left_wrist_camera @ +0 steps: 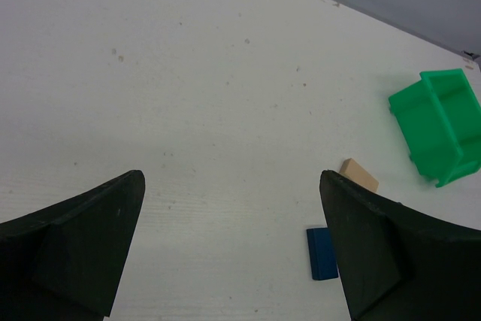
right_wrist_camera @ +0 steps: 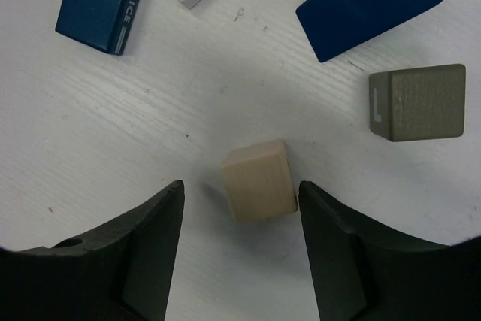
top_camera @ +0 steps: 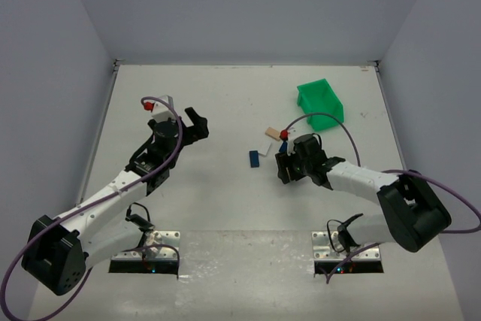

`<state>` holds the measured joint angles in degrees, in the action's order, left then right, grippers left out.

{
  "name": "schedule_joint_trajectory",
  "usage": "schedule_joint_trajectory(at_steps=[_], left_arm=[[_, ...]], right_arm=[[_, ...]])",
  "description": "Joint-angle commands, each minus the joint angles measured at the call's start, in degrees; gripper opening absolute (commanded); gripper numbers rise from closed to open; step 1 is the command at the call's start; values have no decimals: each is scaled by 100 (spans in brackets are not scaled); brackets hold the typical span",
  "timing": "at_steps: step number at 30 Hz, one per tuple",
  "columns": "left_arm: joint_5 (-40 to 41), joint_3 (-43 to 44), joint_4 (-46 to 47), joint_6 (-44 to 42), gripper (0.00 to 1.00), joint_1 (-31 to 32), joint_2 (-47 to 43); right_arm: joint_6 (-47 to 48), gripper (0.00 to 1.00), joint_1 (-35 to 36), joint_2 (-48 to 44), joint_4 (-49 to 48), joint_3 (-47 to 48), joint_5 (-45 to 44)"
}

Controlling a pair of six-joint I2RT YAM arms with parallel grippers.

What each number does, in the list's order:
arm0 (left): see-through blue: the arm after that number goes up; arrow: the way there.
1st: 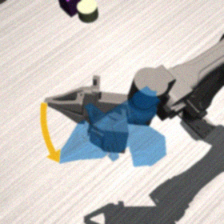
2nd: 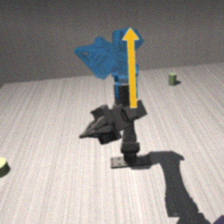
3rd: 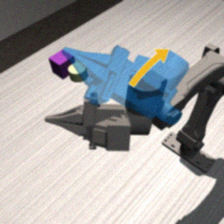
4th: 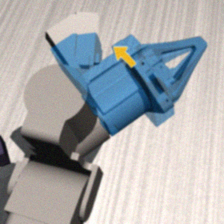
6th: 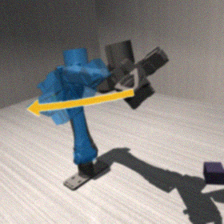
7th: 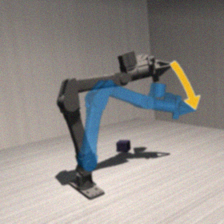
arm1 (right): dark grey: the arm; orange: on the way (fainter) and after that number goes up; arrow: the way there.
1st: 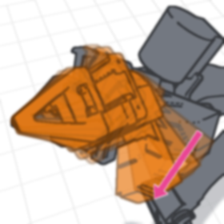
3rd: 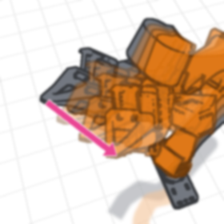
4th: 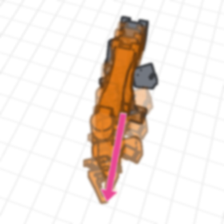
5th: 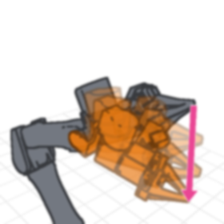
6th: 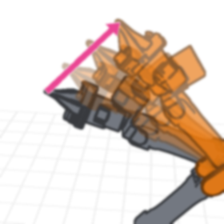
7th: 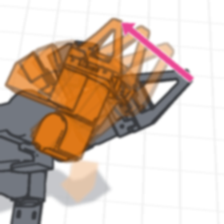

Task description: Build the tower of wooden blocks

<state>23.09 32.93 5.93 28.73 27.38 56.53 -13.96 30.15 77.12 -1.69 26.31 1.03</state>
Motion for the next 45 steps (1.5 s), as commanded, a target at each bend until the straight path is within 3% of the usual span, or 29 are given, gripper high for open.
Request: schedule_joint_trajectory(at_steps=[1,4,12,17,21,25,30,36,45], left_arm=[[-4,21,285,-54,100,-39,16],[-6,25,290,-61,100,-39,7],[3,38,277,-41,100,-39,34],[121,67,188,105,100,-39,25],[371,145,-108,290,100,-39,-14],[674,166,-424,509,100,-39,-188],[918,30,-539,698,100,-47,-562],[969,-102,-453,730,100,-39,-766],[926,-58,-532,783,100,-39,-683]], right_arm=[[227,47,35,213,-288,267,-65],[244,35,35,282,-235,322,-42],[221,16,140,-91,-89,584,106],[-1521,9,675,82,598,1412,-1372],[-1977,8,1804,709,214,2015,-2389],[-2594,8,2312,1462,213,2596,-2733],[-3092,10,2940,1790,36,2638,-2998],[-3382,12,3401,1877,152,2546,-3120],[-4158,19,4104,2048,1106,2577,-3539]])
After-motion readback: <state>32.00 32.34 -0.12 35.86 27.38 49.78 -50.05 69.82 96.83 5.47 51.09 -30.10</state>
